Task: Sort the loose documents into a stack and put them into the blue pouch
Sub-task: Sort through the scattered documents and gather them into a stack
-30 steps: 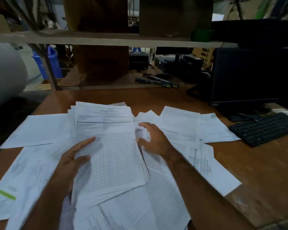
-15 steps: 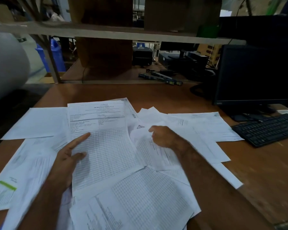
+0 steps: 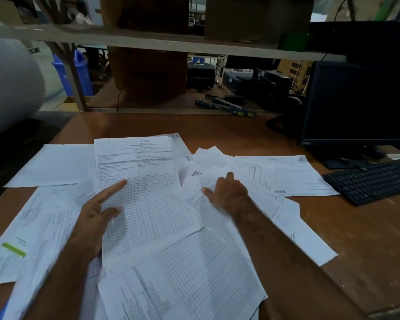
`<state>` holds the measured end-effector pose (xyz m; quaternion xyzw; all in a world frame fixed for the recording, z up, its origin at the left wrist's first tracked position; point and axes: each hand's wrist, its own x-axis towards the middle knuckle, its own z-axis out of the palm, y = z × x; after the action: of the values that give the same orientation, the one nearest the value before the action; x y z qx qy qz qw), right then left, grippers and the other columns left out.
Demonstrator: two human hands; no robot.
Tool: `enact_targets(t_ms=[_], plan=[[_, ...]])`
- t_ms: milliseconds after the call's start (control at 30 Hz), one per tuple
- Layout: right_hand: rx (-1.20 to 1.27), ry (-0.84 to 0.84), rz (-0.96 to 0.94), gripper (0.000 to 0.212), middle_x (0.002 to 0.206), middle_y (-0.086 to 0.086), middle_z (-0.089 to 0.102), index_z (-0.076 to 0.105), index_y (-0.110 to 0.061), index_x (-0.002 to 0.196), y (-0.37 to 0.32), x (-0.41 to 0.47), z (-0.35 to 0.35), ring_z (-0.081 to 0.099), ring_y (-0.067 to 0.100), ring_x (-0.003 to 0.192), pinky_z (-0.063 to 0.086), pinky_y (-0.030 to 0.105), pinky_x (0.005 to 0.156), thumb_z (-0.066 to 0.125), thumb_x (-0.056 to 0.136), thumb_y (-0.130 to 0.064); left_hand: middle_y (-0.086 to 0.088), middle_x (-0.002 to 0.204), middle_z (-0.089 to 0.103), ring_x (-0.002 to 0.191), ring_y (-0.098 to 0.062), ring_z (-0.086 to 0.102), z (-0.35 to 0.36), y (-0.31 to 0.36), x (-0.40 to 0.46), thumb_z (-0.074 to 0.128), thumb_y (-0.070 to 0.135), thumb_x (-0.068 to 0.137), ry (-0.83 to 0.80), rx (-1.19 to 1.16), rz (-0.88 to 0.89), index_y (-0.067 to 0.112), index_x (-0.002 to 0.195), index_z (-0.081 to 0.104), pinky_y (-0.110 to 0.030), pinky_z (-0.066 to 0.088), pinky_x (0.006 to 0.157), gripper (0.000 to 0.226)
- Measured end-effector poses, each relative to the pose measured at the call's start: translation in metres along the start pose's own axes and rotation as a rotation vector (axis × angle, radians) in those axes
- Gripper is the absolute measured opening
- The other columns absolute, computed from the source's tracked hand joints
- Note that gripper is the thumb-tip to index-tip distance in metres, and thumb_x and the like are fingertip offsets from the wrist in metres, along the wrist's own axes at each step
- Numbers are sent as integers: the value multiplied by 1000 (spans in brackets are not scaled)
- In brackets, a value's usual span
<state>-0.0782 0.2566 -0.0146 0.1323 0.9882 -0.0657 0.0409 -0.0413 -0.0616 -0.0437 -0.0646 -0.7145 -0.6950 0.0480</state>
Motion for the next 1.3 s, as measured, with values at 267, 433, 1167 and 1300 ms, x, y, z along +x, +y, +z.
enact_targets(t_ms=[267,433,1167,1300], plan=[[185,-378,-211,128,166,-6,28,29,-38,157,91,30,-48,32,22,149,29,45,121,83,49,-80,30,138,58,131,7,47,-1,-2,2,54,-16,93,-10,12,1,28,134,66,-26,37,108,61],[55,-370,-183,135,164,1,28,21,-48,156,103,25,-39,36,28,146,34,48,118,90,42,-73,26,139,58,131,3,50,-2,-4,4,55,-15,94,-12,30,10,26,135,65,-28,38,108,60],[1326,128,-501,34,127,-12,71,71,-17,128,61,-20,-99,65,6,120,54,22,96,68,95,-8,33,128,63,125,12,52,-2,-4,6,56,-19,87,22,34,17,27,129,68,-12,42,100,63],[938,13,-486,61,137,-25,59,61,-33,140,37,-20,-59,56,-8,124,46,19,107,84,83,-31,18,140,62,133,-1,51,-2,-2,5,58,-16,89,18,46,16,28,128,70,-25,38,111,60]])
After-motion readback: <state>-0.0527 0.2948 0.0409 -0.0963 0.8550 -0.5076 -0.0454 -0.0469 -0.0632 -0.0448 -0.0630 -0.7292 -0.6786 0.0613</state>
